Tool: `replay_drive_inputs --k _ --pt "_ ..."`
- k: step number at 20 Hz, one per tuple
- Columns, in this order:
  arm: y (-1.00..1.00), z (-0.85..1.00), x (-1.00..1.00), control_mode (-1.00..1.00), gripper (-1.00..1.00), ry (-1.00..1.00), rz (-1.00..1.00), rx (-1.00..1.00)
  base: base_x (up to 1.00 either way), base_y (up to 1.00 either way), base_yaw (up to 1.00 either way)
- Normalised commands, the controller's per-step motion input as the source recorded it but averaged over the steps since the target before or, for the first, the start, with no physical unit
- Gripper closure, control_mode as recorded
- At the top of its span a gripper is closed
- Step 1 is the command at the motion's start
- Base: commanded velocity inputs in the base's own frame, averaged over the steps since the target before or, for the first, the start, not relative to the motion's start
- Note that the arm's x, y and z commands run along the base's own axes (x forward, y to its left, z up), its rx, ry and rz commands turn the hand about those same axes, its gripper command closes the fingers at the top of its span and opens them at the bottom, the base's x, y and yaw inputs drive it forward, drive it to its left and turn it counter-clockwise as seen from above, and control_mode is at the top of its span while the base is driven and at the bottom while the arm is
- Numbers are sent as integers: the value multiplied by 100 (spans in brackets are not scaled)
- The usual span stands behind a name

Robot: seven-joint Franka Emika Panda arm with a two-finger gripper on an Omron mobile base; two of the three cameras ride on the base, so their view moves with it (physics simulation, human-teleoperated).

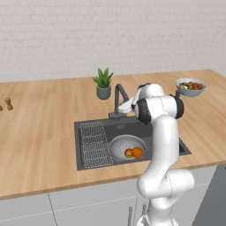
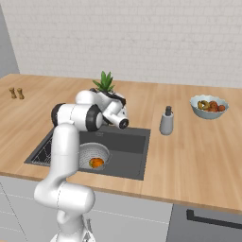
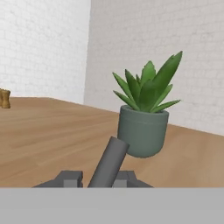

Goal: Put the colander in the sink, put the apple, orange in the colander, and turn on the sink faucet and pour water over the colander.

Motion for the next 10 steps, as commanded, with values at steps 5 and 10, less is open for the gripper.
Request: replay_drive_inputs --k 5,10 --pt "-76 -5 0 -100 100 4 0 3 0 0 0" --pt "-77 -9 0 -100 100 7 0 0 0 0 0"
